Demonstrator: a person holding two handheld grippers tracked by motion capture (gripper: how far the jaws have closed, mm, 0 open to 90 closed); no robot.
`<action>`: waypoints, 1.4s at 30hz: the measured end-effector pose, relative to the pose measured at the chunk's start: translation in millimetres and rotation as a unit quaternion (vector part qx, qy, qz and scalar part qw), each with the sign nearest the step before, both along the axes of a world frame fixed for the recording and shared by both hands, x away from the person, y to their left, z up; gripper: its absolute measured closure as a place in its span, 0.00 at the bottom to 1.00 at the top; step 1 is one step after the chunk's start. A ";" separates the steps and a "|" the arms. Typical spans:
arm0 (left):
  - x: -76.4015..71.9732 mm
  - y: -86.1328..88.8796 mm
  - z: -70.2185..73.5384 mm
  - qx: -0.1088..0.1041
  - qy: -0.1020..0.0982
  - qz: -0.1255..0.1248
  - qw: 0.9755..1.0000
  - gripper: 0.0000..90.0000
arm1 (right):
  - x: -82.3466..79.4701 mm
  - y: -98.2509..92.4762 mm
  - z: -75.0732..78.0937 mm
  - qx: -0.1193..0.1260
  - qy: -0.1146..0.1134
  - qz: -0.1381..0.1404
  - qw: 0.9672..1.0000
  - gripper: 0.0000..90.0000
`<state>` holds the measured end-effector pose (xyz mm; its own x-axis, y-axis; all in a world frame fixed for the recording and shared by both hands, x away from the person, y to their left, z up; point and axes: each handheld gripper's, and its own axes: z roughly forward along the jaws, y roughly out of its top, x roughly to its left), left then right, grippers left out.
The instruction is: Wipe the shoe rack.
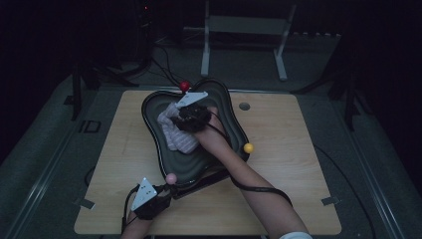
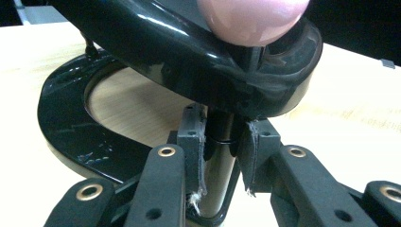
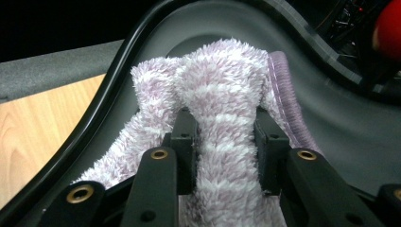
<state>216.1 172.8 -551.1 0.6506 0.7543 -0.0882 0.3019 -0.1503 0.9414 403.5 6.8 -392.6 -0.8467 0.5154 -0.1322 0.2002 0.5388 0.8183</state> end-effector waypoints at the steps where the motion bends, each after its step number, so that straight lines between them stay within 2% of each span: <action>1: 0.1 0.1 0.2 0.000 0.001 0.000 1.000 0.81 | -3.9 -1.9 -2.5 -0.001 -0.001 0.002 1.000 0.75; 9: -0.3 -0.4 0.4 0.001 0.001 0.002 1.000 0.81 | -31.9 -14.5 -17.6 -0.016 0.001 0.020 1.000 0.75; 15: -0.4 -0.4 0.3 0.001 0.001 0.002 1.000 0.81 | -51.1 -27.1 -29.6 -0.018 0.005 0.036 0.999 0.75; 20: -0.3 -0.5 0.4 0.000 0.002 0.002 1.000 0.81 | -64.8 -34.8 -36.5 -0.032 0.005 0.047 0.998 0.75; 31: -0.1 0.0 0.3 -0.004 0.005 0.002 1.000 0.81 | -81.8 -51.7 -45.3 -0.052 0.028 0.062 0.996 0.75; 36: -0.3 -0.3 0.1 -0.005 0.005 0.002 1.000 0.80 | -94.5 -59.6 -50.6 -0.069 0.028 0.067 0.995 0.75; 40: -0.7 -0.9 0.9 0.002 0.003 0.002 1.000 0.81 | -88.4 -64.0 -44.9 -0.049 0.055 0.072 0.995 0.75; 41: -0.6 -0.7 0.7 0.001 0.003 0.001 1.000 0.81 | -85.2 -63.2 -41.1 -0.042 0.057 0.070 0.995 0.76; 42: -0.6 -0.6 0.6 0.000 0.003 0.001 1.000 0.81 | -81.3 -61.4 -34.7 -0.041 0.047 0.066 0.996 0.76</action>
<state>215.5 172.3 -550.5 0.6489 0.7553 -0.0918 0.3081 -0.1505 0.9394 322.2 -54.6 -427.3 -0.9170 0.3893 -0.0867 0.1965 0.6301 0.7513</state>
